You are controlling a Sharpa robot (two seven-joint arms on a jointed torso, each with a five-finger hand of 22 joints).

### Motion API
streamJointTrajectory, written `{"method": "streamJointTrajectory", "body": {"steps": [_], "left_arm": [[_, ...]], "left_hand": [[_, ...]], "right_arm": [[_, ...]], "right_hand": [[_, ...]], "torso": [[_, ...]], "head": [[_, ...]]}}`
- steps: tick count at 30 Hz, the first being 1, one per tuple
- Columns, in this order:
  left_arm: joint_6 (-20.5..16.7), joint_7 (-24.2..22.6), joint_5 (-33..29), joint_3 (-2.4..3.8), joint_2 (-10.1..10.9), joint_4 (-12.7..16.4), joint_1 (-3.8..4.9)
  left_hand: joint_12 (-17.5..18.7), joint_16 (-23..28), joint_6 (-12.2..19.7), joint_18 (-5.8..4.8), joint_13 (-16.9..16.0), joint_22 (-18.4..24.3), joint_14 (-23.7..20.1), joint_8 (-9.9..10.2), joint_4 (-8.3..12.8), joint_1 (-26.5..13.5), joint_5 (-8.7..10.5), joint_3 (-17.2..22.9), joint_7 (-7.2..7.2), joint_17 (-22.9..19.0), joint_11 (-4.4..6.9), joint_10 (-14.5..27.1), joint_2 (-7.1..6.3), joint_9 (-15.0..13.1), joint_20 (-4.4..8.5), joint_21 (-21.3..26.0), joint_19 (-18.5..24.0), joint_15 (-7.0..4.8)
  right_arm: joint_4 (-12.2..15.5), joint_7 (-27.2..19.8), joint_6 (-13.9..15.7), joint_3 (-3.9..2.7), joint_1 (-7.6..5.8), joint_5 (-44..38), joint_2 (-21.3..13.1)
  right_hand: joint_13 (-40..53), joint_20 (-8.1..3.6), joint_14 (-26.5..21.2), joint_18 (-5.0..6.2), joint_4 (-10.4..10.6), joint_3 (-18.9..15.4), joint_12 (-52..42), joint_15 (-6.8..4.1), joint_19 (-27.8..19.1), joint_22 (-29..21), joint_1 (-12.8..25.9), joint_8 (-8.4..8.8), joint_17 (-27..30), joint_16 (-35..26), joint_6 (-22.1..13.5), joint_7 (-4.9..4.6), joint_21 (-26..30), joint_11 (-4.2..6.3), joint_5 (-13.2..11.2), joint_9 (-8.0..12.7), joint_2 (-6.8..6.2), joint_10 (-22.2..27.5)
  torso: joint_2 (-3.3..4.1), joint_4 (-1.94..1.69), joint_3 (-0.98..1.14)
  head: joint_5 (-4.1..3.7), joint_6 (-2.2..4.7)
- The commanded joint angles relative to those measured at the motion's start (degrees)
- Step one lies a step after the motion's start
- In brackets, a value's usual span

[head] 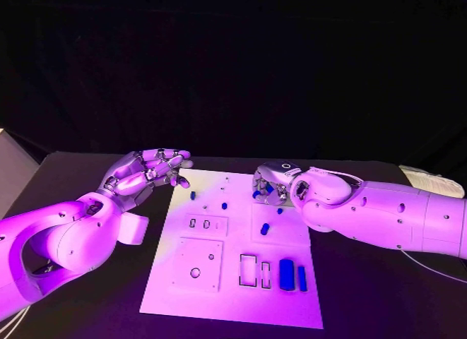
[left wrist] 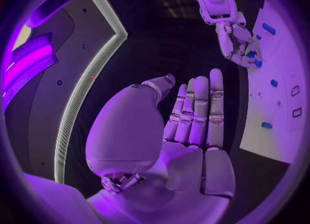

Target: Assemble the parts on the task board

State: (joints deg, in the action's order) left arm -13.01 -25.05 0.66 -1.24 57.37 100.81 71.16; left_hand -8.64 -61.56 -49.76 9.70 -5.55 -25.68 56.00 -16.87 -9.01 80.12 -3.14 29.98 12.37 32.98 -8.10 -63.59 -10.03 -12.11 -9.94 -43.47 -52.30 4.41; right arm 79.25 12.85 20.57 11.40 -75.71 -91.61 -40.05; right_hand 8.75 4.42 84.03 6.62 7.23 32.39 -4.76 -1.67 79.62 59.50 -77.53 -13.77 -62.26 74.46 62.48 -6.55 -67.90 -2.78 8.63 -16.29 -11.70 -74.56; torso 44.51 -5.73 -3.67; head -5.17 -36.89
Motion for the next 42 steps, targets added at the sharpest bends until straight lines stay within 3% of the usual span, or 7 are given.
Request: {"method": "streamJointTrajectory", "body": {"steps": [1,13,18,23,26,42], "left_arm": [[1.16,0.01,-0.27,0.05,-0.15,0.04,0.10],[1.15,0.08,-0.27,0.05,-0.15,-0.04,0.10],[1.16,0.08,-0.27,0.05,-0.30,-0.06,0.10],[1.30,0.09,-0.27,0.05,-0.68,-0.05,0.10],[1.34,0.11,-0.27,0.05,-0.84,-0.06,0.10],[1.50,0.28,-0.27,0.06,-1.15,-0.11,0.11]], "left_hand": [[-0.20,-0.20,0.45,0.58,-0.07,-0.07,-0.27,-0.27,-0.38,-0.72,0.03,-0.06,0.14,0.10,-0.28,0.29,0.05,-0.08,0.11,-0.30,0.42,0.06],[-0.20,-0.20,0.45,0.58,-0.07,-0.07,-0.27,-0.27,-0.38,-0.72,0.03,-0.06,0.14,0.10,-0.28,0.29,0.05,-0.08,0.11,-0.30,0.42,0.06],[-0.20,-0.20,0.45,0.58,-0.07,-0.07,-0.27,-0.27,-0.38,-0.72,0.03,-0.06,0.14,0.10,-0.28,0.29,0.05,-0.08,0.11,-0.30,0.42,0.06],[-0.24,-0.31,0.50,0.60,-0.11,-0.16,-0.28,-0.30,-0.38,-0.69,0.03,-0.02,0.13,0.09,-0.27,0.36,0.11,-0.11,0.10,-0.43,0.48,0.06],[-0.24,-0.31,0.50,0.60,-0.11,-0.16,-0.28,-0.30,-0.38,-0.69,0.03,-0.02,0.13,0.09,-0.27,0.36,0.11,-0.11,0.10,-0.43,0.48,0.06],[-0.26,-0.35,0.52,0.60,-0.13,-0.19,-0.28,-0.31,-0.38,-0.69,0.03,-0.02,0.12,0.09,-0.27,0.38,0.12,-0.13,0.09,-0.48,0.50,0.06]], "right_arm": [[0.29,0.82,3.59,0.00,0.08,0.03,-0.03],[1.54,3.26,10.64,-0.08,-0.11,-0.71,0.04],[0.06,4.04,12.47,-0.16,-0.74,-1.12,2.23],[-1.93,3.91,12.96,-0.23,-1.03,-1.12,4.42],[-3.22,3.67,13.03,-0.26,-1.11,-0.86,5.80],[-7.07,3.45,11.10,-0.28,-1.02,-0.02,10.42]], "right_hand": [[0.70,-0.39,1.22,-1.06,-0.61,0.86,-0.52,-0.37,0.11,0.51,-1.33,-0.98,-0.14,0.31,0.61,0.32,-0.47,0.39,-0.74,-1.92,1.95,-0.92],[1.74,-0.66,1.16,-1.47,-2.31,1.96,-0.33,-0.49,0.76,3.00,-1.83,-2.43,0.13,0.46,-0.04,0.16,-2.19,0.47,1.04,-4.10,1.86,-1.39],[1.87,-0.66,1.17,-1.65,-2.54,2.01,-0.26,-0.48,1.08,4.02,-1.76,-2.60,0.11,0.53,-0.16,0.12,-2.92,0.45,1.26,-4.39,1.65,-1.37],[1.91,-0.65,1.16,-1.77,-2.60,2.03,-0.23,-0.47,1.31,4.70,-1.74,-2.63,0.13,0.53,-0.21,0.10,-3.41,0.44,1.28,-4.47,1.60,-1.35],[1.93,-0.65,1.17,-1.79,-2.64,2.04,-0.22,-0.47,1.33,4.78,-1.73,-2.64,0.09,0.56,-0.25,0.09,-3.47,0.44,1.29,-4.51,1.57,-1.33],[2.09,-0.63,1.17,-1.94,-2.79,2.13,-0.08,-0.41,1.62,5.70,-1.54,-2.74,0.16,0.60,-0.51,-0.01,-4.15,0.35,1.33,-4.82,1.51,-1.20]], "torso": [[0.17,-0.02,0.03],[0.28,-0.12,-0.08],[0.46,-0.19,-0.12],[0.47,-0.51,-0.19],[0.53,-0.38,-0.19],[0.78,-0.45,-0.20]], "head": [[-0.11,0.16],[0.04,0.57],[-0.03,0.82],[-0.21,0.76],[-0.02,0.83],[-0.03,0.60]]}}
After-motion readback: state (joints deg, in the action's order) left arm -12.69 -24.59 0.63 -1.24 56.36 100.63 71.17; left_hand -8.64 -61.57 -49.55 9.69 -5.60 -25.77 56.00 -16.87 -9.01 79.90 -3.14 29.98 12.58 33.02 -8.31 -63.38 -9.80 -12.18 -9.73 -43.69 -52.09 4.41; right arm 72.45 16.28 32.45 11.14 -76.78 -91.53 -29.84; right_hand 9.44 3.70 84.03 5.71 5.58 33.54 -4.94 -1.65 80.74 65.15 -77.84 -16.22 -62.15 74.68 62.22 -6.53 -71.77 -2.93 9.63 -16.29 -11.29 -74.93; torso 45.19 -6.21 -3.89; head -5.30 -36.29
